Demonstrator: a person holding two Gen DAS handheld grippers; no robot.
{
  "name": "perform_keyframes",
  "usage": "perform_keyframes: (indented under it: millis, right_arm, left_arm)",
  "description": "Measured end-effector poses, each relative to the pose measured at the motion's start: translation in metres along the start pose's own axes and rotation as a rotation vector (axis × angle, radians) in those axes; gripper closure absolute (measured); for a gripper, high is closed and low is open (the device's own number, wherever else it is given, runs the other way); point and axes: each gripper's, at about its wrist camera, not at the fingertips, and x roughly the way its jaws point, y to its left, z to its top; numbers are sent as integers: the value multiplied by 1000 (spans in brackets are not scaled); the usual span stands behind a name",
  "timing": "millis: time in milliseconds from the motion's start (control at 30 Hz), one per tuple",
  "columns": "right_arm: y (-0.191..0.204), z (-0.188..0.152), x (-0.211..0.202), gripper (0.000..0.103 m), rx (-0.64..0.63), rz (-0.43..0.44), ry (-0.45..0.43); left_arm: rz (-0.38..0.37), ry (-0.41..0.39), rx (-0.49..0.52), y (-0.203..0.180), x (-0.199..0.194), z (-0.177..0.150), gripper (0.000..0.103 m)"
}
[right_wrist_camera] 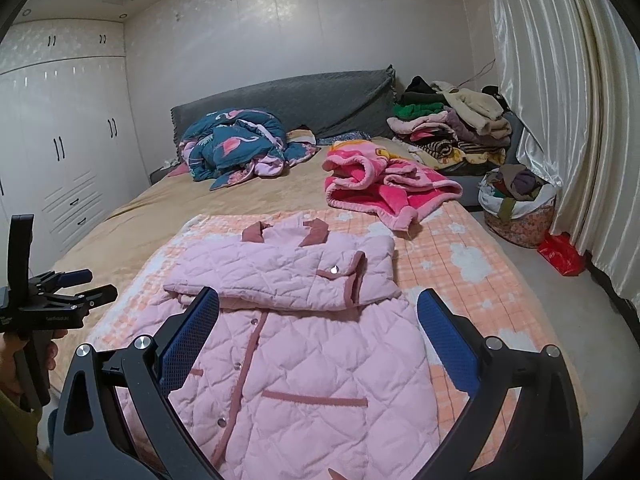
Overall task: Fold large clothes
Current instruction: 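Move both grippers down to the ribbed hem of the jacket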
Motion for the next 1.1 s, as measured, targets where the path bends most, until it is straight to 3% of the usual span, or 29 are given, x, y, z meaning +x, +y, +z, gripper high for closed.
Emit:
perform_keyframes:
  millis: [467, 1100]
  right_arm:
    - [-27, -35, -11, 4, 32, -27, 49]
    - [-68, -105, -8, 4, 60, -71, 170]
  left_arm:
    - [40, 38, -1, 5, -8, -39, 8]
    - [119, 161, -46, 34, 4, -103, 8]
